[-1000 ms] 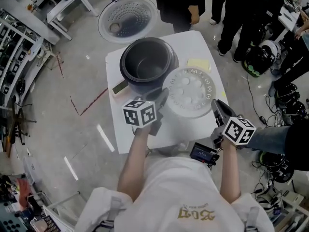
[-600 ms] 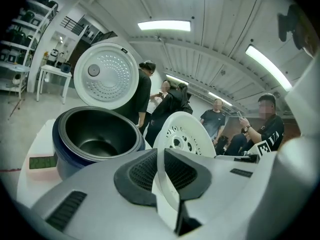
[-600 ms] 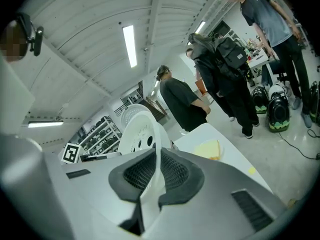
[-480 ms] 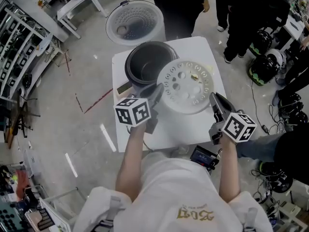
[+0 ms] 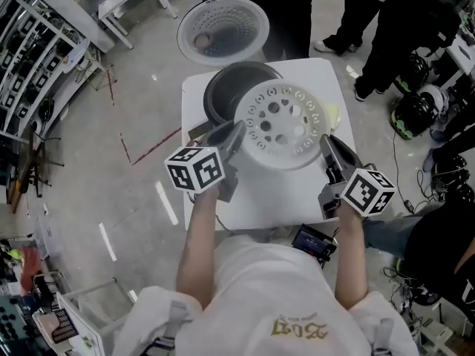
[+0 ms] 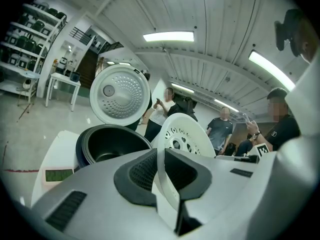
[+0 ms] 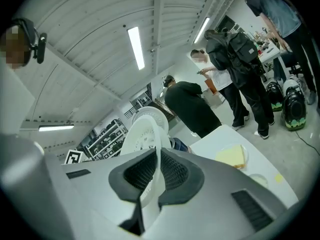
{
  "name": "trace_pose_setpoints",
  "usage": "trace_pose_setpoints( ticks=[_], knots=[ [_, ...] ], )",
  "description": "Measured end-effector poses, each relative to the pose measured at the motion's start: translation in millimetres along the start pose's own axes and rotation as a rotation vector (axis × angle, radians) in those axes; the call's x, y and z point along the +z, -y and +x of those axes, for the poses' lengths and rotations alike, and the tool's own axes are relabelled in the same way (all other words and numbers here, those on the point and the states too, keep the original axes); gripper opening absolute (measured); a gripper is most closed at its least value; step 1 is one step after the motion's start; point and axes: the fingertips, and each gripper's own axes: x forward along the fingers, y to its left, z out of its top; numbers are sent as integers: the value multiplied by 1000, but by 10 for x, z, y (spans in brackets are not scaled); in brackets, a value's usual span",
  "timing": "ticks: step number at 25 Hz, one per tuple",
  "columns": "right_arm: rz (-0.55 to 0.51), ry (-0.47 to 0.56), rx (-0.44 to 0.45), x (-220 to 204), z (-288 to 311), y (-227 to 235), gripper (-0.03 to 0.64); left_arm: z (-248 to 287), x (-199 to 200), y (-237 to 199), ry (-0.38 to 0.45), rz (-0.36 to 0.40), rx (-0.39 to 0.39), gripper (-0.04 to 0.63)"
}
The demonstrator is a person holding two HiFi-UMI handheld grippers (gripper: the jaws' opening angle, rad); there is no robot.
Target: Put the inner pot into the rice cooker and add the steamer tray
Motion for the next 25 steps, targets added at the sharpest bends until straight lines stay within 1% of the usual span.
trace_pose_setpoints(
  ticks=[7, 14, 20, 25],
  knots=[
    [-27, -5, 29, 110, 369, -117, 37, 30, 232, -287, 37, -16, 18, 61],
    [-29, -33, 47, 21, 805, -364, 35, -133, 433, -696, 58, -39, 38, 61],
    [-40, -40, 57, -28, 953, -334, 35, -104, 417, -839, 87, -56, 45, 61],
    [-45, -54, 40, -65, 1038, -339, 35, -80, 411, -954, 110, -81, 64, 60]
  ],
)
